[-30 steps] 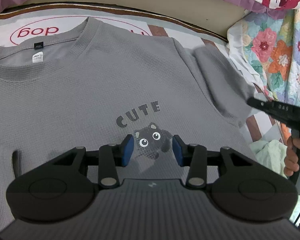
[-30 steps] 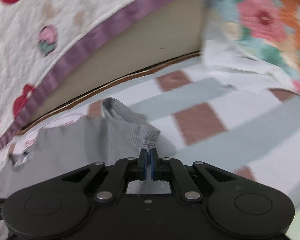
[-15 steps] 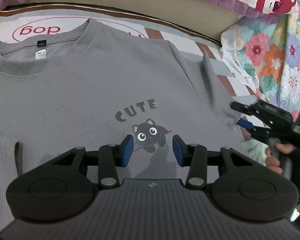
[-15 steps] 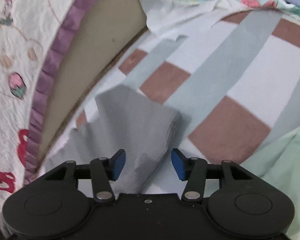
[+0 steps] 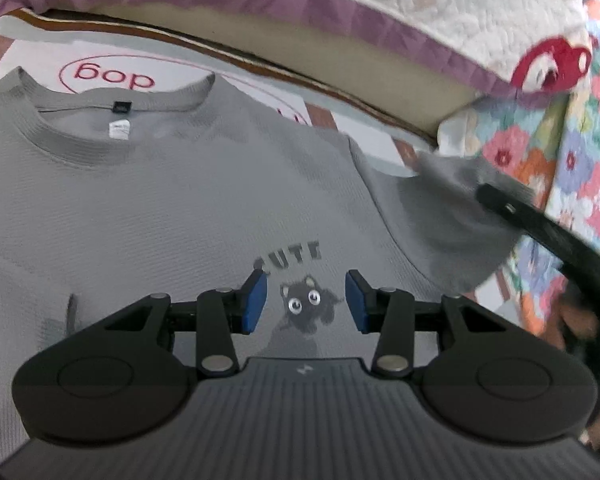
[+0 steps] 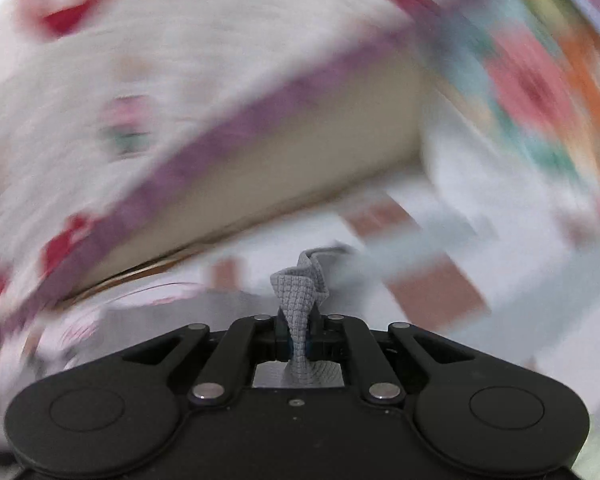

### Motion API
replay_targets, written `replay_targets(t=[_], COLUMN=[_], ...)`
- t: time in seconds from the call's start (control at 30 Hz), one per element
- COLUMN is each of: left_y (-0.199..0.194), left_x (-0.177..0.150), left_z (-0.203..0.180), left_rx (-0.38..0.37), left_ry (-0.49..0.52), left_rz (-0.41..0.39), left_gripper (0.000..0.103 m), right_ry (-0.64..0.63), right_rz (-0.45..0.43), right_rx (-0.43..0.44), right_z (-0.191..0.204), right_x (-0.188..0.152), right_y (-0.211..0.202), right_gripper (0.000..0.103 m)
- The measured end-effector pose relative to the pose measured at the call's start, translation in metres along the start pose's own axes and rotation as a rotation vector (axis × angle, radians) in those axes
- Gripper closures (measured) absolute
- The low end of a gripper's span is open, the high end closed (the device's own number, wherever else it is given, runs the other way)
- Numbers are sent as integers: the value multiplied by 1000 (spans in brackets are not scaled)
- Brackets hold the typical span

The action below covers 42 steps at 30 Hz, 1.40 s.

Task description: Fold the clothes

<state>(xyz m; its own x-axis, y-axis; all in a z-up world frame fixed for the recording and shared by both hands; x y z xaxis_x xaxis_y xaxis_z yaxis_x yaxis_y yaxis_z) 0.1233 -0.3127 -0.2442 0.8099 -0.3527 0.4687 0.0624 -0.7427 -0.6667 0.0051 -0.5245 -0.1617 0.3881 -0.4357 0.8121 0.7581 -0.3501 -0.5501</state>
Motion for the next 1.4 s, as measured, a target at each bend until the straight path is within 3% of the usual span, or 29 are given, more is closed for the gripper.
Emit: replay_targets(t=[0.07,0.17,0.3,0.37,0.43,0.47,0.5,0.6,0.73,0.83,0.97,1.03,1.07,1.1,1.17,1.3,1.4], left_y=[-3,-3,0,2,-3,-6,-10,-9,19,44,58,64,67,67,58,-4,-13], left_x=[3,2,-6,-7,2,8,14,28,25,14,17,16,14,10,9,17,1], left_z=[7,16,26,27,26,26,27,29,17,9,2,-5,-11,-14,-14,-7,4], left_rx=[13,39,59,65,56,47,44,51,49,2,-17,-22,-16,10,57,-4,8], left_ry=[-15,-12,-22,-5,24,37,46,63,126,133,139,182,243,291,304,111,90], left_rz=[-20,-20,-1,-2,-51,-85,-113,-111,-5,58,29,42,54,59,46,-104,-76], left_gripper=[61,61,61,61,61,60,60,59,57,56,56,59,89,99,100,101,100], right_ry=[-236,-440,-598,-659,-614,-570,-536,-482,-393,-457,-444,-432,-432,-432,-421,-368,-346], right_rz=[16,101,267,296,311,319,321,296,286,346,375,373,371,372,365,337,338], right_rx=[102,206,178,144,136,131,127,76,22,-11,4,-15,-26,-39,-59,-87,-141], right_z=[46,86,87,81,69,62,56,35,9,0,-3,-5,-6,-7,-9,-19,-31], right_x=[-5,-39,-102,-115,-112,-110,-108,-104,-103,-110,-111,-112,-113,-113,-113,-112,-111], right_y=[-15,-22,-7,-13,-24,-30,-37,-54,-55,-48,-37,-32,-29,-25,-18,-15,-18], right_gripper=[95,95,95,86,68,52,49,49,48,48,48,48,48,45,45,46,40])
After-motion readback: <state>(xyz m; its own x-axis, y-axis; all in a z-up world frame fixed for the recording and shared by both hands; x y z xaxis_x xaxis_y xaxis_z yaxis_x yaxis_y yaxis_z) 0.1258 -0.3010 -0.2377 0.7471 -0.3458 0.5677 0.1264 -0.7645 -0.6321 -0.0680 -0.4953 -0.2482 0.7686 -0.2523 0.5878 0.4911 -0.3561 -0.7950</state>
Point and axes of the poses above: each gripper's, at about its wrist camera, not at the fingertips, and y roughly the way its jaws point, z to its left, x to its top, the point moved 8 cm from there along y, roughly the way its jaws point, and after that the axes turned 1 degree about z, right-handed, at the moved point
